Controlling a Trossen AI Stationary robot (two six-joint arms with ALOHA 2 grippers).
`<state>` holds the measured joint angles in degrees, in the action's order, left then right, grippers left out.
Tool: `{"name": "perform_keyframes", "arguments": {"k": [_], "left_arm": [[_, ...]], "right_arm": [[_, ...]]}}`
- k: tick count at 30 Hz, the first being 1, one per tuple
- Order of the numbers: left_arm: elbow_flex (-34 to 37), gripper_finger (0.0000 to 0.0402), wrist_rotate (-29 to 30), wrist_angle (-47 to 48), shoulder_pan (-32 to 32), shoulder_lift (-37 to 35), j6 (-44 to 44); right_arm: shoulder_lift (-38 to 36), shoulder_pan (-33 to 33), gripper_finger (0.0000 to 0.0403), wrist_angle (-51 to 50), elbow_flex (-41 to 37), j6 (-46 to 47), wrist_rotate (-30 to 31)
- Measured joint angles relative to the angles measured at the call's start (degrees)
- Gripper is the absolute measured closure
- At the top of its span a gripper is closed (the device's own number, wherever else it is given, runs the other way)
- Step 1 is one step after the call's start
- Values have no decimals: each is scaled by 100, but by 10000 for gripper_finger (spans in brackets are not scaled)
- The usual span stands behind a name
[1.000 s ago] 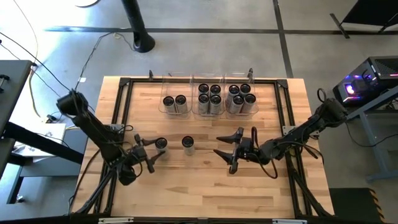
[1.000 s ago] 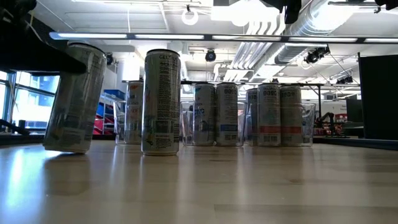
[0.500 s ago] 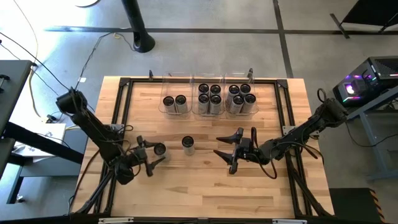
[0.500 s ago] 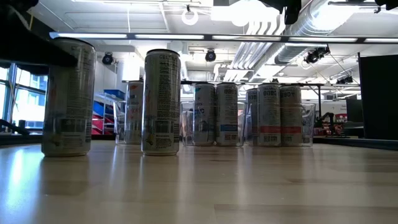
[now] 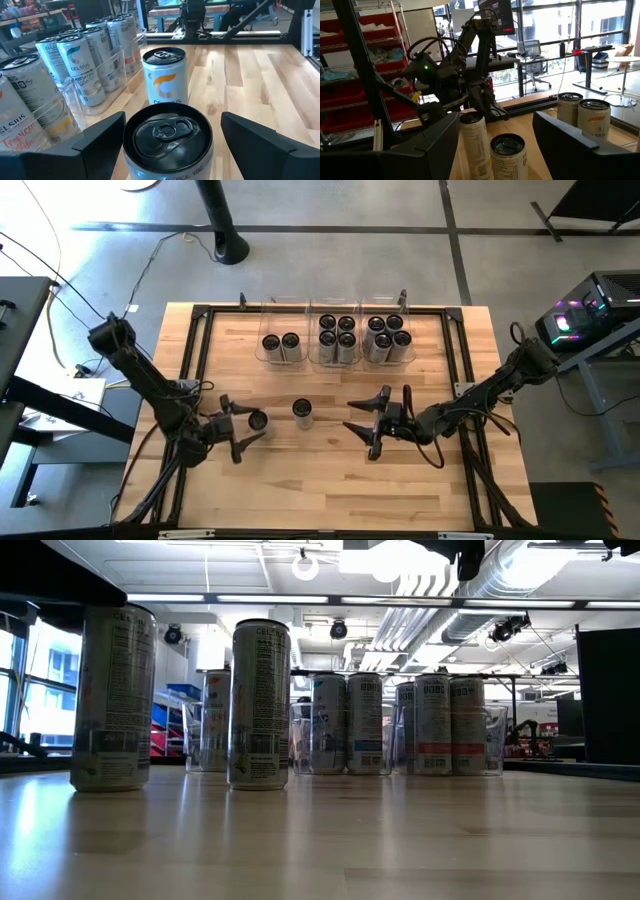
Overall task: Sort soda cans
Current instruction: Put the white-yellow soda can into the top left transparent bin
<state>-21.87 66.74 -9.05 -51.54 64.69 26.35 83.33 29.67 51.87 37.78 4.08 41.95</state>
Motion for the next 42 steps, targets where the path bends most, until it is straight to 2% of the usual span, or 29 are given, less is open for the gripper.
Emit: {"name": "perform_keyframes", "arguments": {"k": [11,18,20,24,28,32,36,39,42], "left_arm": [[0,87,-991,13,617,-2,-8],[3,155,-1350,-230,781,5,-163],[9,156,-1414,-379,830,9,-287],[-188,156,-1155,-443,1007,-86,-785],[-903,156,-1160,-217,1503,-517,-1842],[-1827,156,-1339,404,2520,-1097,-3263],[-2592,156,-2268,857,4240,-1580,-4257],[-2785,156,-3546,963,5956,-1751,-4370],[-2802,156,-5445,963,7797,-1600,-3820]], "right_arm": [[0,0,155,-372,2,382,-15],[0,2,155,-471,2,508,-13],[0,2,155,-481,2,500,-13],[0,2,155,-490,2,508,-13],[0,2,155,-487,2,504,-13],[0,-11,155,-488,2,507,-11],[0,-12,155,-488,2,498,-11],[0,-13,155,-491,2,493,-13],[0,-13,155,-534,2,493,-11]]}}
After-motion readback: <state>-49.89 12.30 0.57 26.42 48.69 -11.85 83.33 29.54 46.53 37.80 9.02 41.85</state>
